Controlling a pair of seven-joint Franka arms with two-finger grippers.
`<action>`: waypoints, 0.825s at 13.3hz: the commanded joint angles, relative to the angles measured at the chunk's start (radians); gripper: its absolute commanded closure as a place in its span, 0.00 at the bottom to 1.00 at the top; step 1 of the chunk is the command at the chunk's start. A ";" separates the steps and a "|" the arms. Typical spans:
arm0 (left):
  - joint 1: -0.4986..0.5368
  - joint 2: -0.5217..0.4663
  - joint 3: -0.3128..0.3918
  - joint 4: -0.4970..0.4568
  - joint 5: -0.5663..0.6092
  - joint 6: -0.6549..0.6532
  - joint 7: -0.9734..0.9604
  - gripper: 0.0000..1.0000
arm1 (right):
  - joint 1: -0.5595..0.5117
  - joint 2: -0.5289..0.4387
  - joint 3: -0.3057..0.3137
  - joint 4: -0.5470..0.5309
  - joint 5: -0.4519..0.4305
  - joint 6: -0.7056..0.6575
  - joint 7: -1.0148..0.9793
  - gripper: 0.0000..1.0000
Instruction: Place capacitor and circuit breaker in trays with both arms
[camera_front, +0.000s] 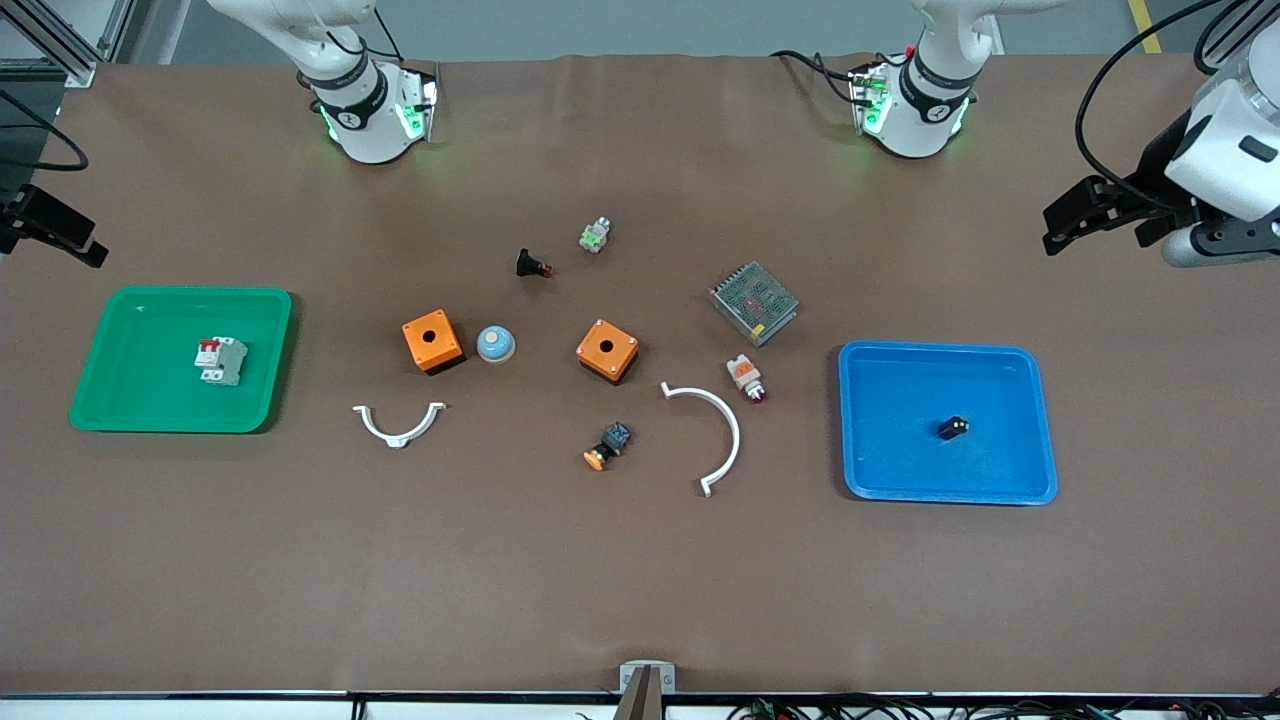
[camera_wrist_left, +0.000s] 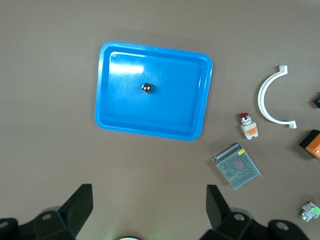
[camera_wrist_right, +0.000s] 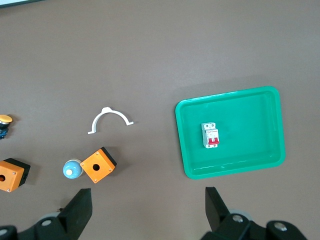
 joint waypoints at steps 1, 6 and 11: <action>-0.029 -0.067 0.056 -0.067 -0.022 0.015 0.024 0.00 | 0.018 -0.005 -0.011 -0.001 -0.008 -0.016 0.003 0.00; -0.059 -0.074 0.093 -0.066 -0.003 0.019 0.103 0.00 | 0.012 -0.005 -0.012 -0.002 -0.008 -0.018 0.003 0.00; -0.048 -0.054 0.084 -0.046 0.014 0.015 0.171 0.00 | 0.006 -0.007 -0.012 0.001 -0.008 -0.021 0.003 0.00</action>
